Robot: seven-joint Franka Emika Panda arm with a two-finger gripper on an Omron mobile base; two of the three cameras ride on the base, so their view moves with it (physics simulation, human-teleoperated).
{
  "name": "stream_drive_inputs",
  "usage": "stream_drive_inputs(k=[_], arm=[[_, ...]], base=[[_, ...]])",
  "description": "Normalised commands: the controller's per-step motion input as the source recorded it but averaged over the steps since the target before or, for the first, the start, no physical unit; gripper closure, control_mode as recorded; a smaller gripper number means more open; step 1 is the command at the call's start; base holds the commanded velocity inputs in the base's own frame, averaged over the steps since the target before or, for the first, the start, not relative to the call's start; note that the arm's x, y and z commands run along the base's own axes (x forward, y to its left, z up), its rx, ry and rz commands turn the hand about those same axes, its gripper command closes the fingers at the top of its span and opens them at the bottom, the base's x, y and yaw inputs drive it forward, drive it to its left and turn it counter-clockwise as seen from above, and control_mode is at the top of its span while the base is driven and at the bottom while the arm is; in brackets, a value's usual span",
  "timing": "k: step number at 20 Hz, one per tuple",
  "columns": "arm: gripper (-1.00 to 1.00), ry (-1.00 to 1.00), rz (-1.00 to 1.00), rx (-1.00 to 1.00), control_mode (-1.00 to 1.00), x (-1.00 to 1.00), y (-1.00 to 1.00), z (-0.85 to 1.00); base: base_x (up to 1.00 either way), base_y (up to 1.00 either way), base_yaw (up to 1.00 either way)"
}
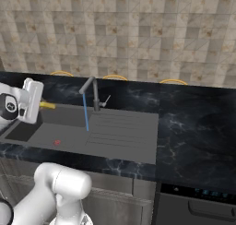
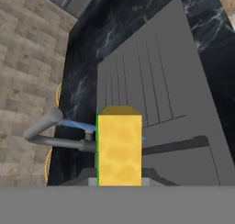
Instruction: Soak the sponge with water for a few seconds and then drop it inside the sink.
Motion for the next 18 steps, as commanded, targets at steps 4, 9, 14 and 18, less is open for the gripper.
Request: stream_drive_inputs(k=[4,9,14,18], arm=[[1.0,0.0,-0.16,0.0,-1.0,0.11,0.0,-0.28],[1.0,-0.02,-0.15,-0.01,-1.0,0.15,0.0,-0.23],[1.0,-0.07,-0.12,-0.01,-1.0,0.25,0.0,-0.19],[1.0,-0.07,-0.09,0.0,-1.0,0.3,0.0,-0.13]], base=[[0.0,0.0,0.0],[0.0,0.0,0.0],[0.0,0.0,0.0],[0.0,0.0,0.0]])
